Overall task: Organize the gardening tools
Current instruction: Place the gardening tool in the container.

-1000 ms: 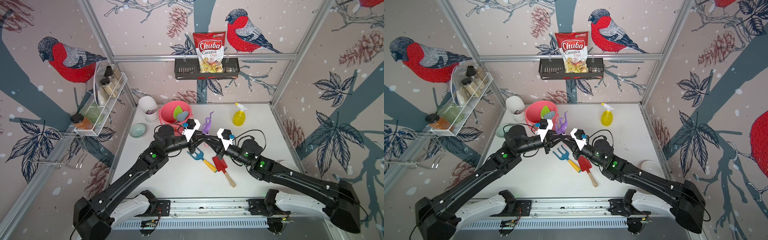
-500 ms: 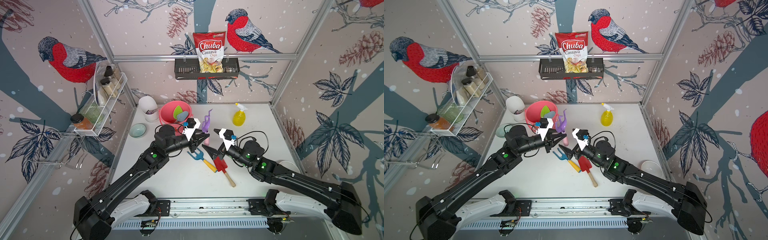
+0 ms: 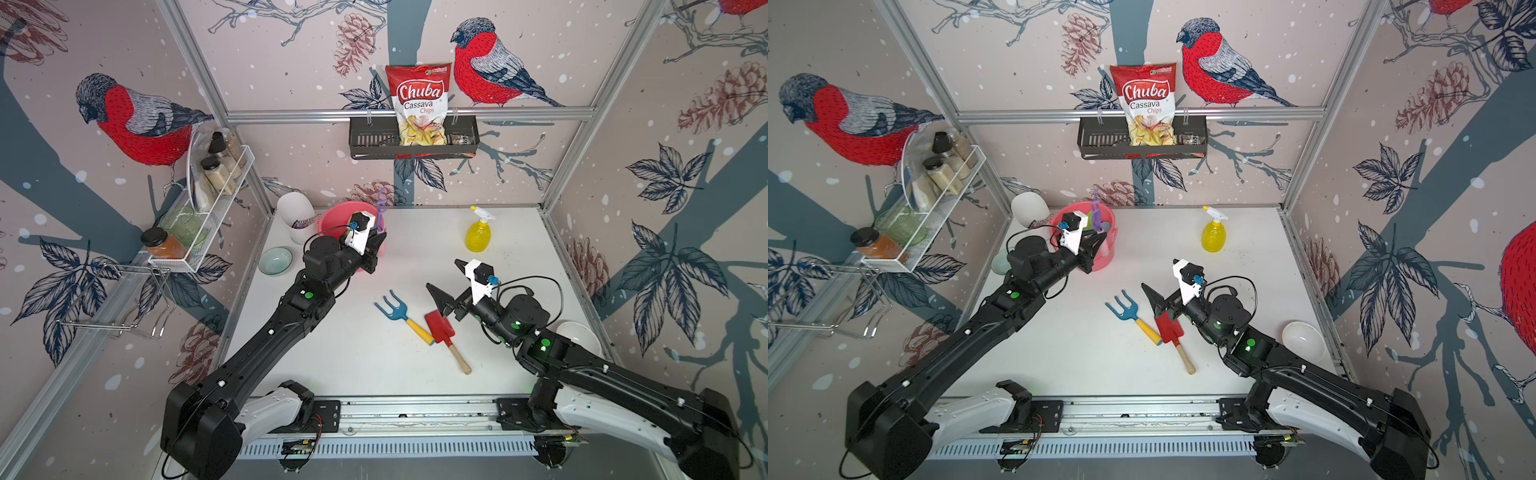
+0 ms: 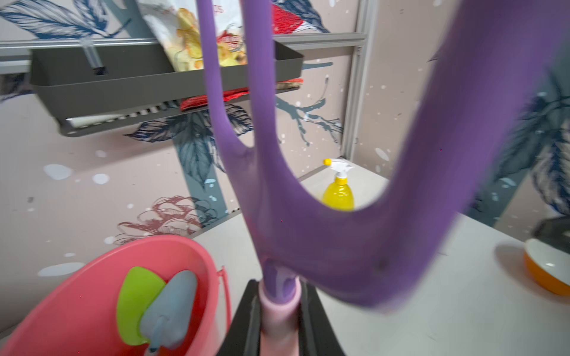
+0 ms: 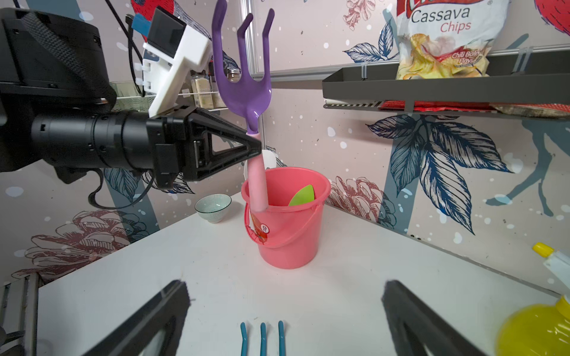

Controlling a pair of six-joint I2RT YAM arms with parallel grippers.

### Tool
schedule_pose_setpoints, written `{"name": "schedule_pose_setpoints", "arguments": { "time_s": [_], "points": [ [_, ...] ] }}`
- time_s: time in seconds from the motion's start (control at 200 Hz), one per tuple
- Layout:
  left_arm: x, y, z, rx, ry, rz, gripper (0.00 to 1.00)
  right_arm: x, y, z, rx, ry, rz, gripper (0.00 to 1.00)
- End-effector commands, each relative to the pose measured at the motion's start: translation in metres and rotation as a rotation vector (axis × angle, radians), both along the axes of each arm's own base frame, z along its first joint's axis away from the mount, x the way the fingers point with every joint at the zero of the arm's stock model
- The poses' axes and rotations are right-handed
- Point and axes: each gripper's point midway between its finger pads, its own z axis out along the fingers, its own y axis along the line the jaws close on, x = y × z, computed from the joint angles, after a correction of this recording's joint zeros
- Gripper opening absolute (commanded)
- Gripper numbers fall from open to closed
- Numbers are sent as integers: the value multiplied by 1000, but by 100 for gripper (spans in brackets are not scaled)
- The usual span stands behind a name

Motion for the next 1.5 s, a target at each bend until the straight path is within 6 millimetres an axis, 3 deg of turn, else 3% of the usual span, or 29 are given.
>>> {"name": "schedule_pose_setpoints", "arguments": {
  "time_s": [0.0,0.23,0.46,0.735,1.011,1.161,1.226,1.326,1.496],
  "points": [
    [25,21,26,-11,-123,102,0,1,-6,4,42,-2,-23,100],
    [78,49,3,34,-131,220,0,-1,-7,1,55,-4,-18,100],
    [108,74,-24,-7,-108,266,0,-2,-7,0,57,-2,-10,100],
    [116,82,-63,-48,-55,288,0,1,-8,-6,43,13,-31,100],
    [116,90,-78,-70,-30,326,0,12,-11,-18,23,80,-82,100],
    [115,94,-78,-82,-24,352,47,19,-13,-27,14,127,-113,100],
    [114,96,-74,-89,-25,364,61,22,-14,-32,6,151,-126,100],
    [111,99,-66,-101,-28,374,75,25,-14,-39,-7,182,-136,100],
    [104,100,-57,-118,9,379,86,30,-13,-56,-53,257,-145,100]
  ]
}}
